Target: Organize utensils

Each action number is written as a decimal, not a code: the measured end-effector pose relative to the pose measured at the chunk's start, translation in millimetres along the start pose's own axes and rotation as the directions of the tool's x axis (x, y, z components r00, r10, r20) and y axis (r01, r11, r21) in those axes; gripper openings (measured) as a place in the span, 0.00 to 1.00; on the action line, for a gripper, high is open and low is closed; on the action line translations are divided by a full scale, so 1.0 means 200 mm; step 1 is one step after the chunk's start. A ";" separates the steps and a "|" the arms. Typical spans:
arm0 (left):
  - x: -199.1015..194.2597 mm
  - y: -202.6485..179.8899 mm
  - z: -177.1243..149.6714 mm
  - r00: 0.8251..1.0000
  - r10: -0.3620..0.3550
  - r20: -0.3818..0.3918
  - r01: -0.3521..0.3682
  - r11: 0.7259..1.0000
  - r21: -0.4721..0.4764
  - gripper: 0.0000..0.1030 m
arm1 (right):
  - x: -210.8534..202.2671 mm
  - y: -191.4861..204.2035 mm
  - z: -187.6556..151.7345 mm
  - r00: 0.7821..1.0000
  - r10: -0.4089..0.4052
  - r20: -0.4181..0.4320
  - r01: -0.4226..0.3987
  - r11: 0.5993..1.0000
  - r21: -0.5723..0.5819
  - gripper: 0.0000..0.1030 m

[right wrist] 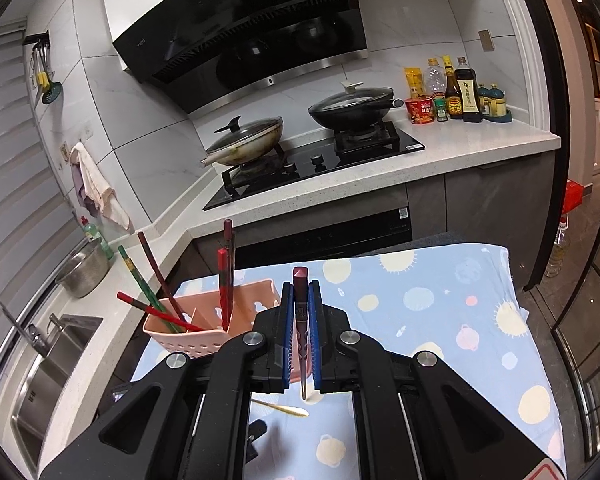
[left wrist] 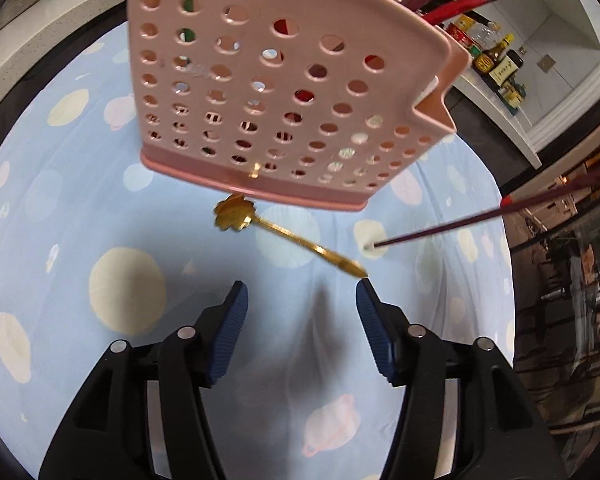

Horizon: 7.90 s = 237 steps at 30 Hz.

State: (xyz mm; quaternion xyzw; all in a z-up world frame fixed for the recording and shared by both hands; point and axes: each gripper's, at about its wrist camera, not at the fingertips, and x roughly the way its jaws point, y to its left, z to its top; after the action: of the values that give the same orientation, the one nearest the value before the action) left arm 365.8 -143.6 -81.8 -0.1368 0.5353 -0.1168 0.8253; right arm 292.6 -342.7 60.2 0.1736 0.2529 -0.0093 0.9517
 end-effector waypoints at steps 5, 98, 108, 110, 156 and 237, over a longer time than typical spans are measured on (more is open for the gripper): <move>0.13 -0.06 0.07 0.997 0.073 -0.025 -0.076 0.988 -0.133 0.61 | 0.02 -0.04 0.03 1.000 -0.011 0.000 0.011 1.000 -0.002 0.07; -0.38 0.15 -0.34 0.996 0.042 0.079 -0.062 0.963 0.263 0.00 | -0.29 0.06 -0.27 0.996 0.045 -0.079 -0.043 0.999 0.026 0.07; -0.68 0.13 -0.26 0.987 -0.017 0.162 -0.028 0.963 0.268 0.00 | -0.37 0.13 -0.19 0.997 0.075 -0.027 -0.075 0.997 0.013 0.07; -0.74 0.11 -0.23 0.984 -0.029 0.175 -0.020 0.962 0.273 0.01 | -0.39 0.14 -0.15 0.997 0.082 -0.004 -0.082 0.997 0.008 0.07; -0.75 -0.16 0.46 0.966 0.022 0.259 -0.105 0.944 0.314 0.33 | 0.03 0.38 0.19 0.999 0.031 0.020 -0.028 0.991 -0.134 0.33; -0.97 0.09 -0.37 0.895 0.245 0.373 -0.342 0.913 0.221 0.87 | -0.46 0.46 -0.61 0.984 -0.140 -0.114 0.115 0.972 -0.204 0.83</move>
State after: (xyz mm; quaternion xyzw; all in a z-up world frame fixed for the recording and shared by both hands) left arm 220.8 -68.8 47.8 0.0471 0.3787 -0.0391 0.9235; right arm 164.7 -222.1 35.5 0.0625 0.3237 -0.0343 0.9435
